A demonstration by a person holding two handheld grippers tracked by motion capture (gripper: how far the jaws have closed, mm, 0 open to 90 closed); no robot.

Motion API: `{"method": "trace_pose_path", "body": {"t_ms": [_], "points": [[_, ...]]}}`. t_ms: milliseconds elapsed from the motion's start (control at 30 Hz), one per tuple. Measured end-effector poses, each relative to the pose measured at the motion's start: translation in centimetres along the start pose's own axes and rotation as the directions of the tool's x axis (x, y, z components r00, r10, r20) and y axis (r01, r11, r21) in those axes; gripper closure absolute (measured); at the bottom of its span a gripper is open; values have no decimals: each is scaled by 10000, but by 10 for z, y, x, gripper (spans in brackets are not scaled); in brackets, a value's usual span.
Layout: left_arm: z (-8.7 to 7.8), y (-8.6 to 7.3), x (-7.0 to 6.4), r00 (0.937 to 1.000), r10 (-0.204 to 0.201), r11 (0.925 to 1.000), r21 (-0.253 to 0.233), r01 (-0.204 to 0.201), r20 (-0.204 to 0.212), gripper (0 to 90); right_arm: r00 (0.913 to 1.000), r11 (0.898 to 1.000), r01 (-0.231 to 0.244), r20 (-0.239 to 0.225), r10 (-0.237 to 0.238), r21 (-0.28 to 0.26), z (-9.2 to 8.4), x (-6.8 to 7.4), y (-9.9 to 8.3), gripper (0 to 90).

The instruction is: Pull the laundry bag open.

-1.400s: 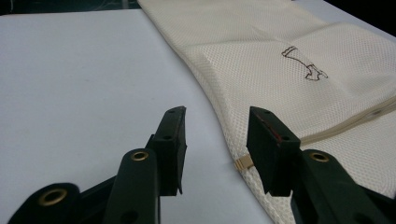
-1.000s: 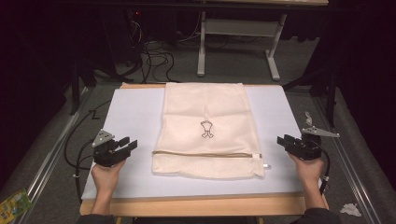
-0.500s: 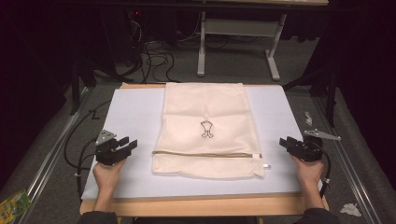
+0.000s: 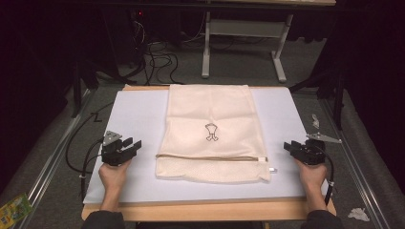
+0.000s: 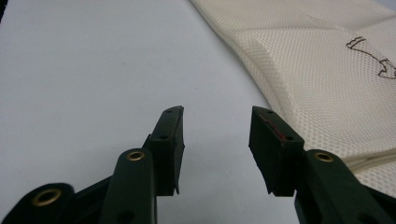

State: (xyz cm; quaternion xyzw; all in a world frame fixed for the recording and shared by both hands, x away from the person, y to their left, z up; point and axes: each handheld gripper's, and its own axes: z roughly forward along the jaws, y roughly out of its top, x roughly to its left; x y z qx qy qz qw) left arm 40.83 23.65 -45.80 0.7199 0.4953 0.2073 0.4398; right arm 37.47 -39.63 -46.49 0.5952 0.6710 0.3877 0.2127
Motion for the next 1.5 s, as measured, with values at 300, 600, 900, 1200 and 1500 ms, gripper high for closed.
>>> {"method": "trace_pose_path", "body": {"t_ms": [300, 600, 900, 1200, 1500], "points": [[11, -3, 0, 9993, 102, 9999, 31, -101, -356, 542, 9997, 9998, 212, 135, -212, 15, 7, 1, -4, 593], [18, -5, 1, 9973, 282, 9995, 145, -272, -680, 532, 9997, 9997, 219, 111, -218, -73, 8, 2, -6, 587], [24, -10, 2, 9972, 190, 9998, -3, -191, -724, 526, 9987, 9991, 432, 284, -432, 12, 10, 5, -7, 566], [25, -14, 1, 9968, 226, 9997, -103, -234, -770, 508, 9975, 9985, 554, 443, -555, 22, 11, 6, -8, 544], [25, -14, 0, 9965, 350, 9993, -117, -360, -763, 494, 9985, 9994, 347, 435, -347, 0, 11, 5, -8, 526]]}}
